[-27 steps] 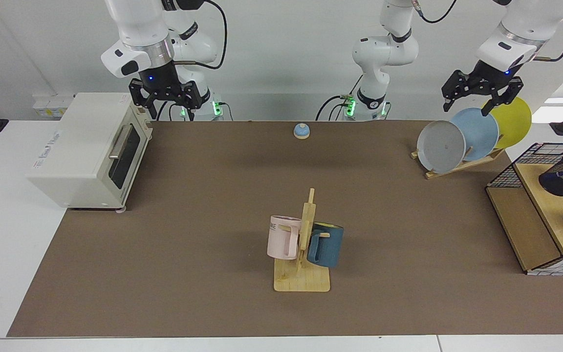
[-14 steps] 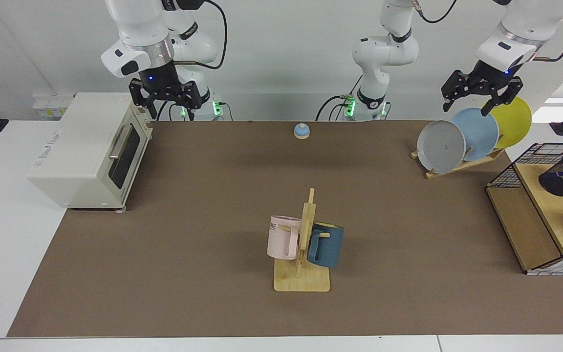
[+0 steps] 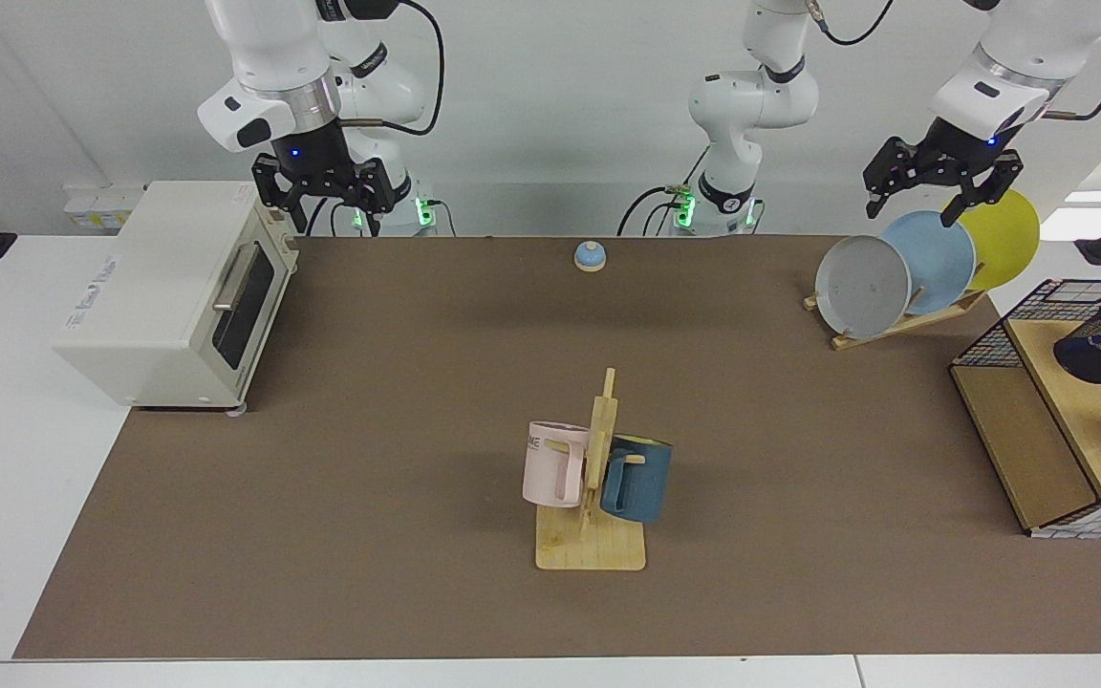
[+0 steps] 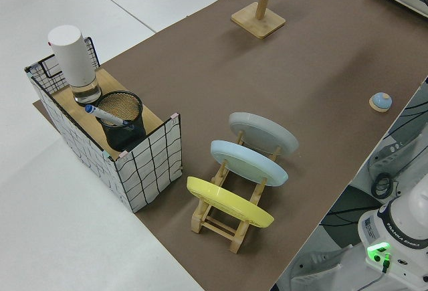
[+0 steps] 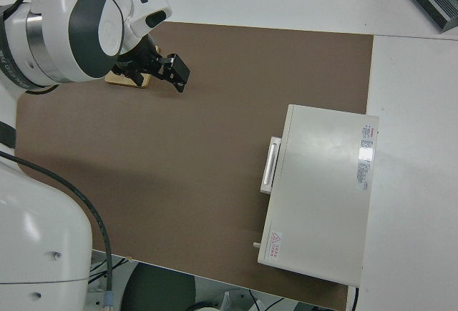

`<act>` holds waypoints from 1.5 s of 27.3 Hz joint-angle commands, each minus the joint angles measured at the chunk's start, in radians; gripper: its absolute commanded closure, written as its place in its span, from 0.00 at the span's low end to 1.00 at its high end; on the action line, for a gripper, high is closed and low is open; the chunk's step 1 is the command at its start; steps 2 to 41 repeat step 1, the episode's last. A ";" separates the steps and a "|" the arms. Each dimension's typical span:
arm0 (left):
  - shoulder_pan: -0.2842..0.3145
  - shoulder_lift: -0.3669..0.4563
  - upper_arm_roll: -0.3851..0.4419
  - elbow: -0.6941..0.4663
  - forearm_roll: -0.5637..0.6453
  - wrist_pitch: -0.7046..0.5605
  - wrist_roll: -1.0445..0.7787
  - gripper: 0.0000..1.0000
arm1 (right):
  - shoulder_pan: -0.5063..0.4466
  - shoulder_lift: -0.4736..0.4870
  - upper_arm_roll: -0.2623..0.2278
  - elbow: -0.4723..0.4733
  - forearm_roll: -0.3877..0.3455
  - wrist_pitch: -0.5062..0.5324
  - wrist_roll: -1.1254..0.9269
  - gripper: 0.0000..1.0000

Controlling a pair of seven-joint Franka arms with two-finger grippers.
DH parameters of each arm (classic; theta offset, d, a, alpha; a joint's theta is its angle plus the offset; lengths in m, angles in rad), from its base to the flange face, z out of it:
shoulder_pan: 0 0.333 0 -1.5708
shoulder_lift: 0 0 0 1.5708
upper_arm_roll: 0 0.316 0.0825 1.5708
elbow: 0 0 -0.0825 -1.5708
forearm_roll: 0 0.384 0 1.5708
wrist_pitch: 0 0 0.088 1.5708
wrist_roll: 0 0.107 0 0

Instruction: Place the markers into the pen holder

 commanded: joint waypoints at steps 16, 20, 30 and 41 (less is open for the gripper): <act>0.002 -0.021 -0.001 -0.020 -0.003 -0.005 -0.005 0.00 | -0.011 -0.015 0.004 -0.016 0.006 0.019 -0.016 0.01; 0.002 -0.021 -0.001 -0.020 -0.003 -0.005 -0.005 0.00 | -0.011 -0.015 0.004 -0.016 0.006 0.019 -0.016 0.01; 0.002 -0.021 -0.001 -0.020 -0.003 -0.005 -0.005 0.00 | -0.011 -0.015 0.004 -0.016 0.006 0.019 -0.016 0.01; 0.002 -0.021 -0.001 -0.020 -0.003 -0.005 -0.005 0.00 | -0.011 -0.015 0.004 -0.016 0.006 0.019 -0.016 0.01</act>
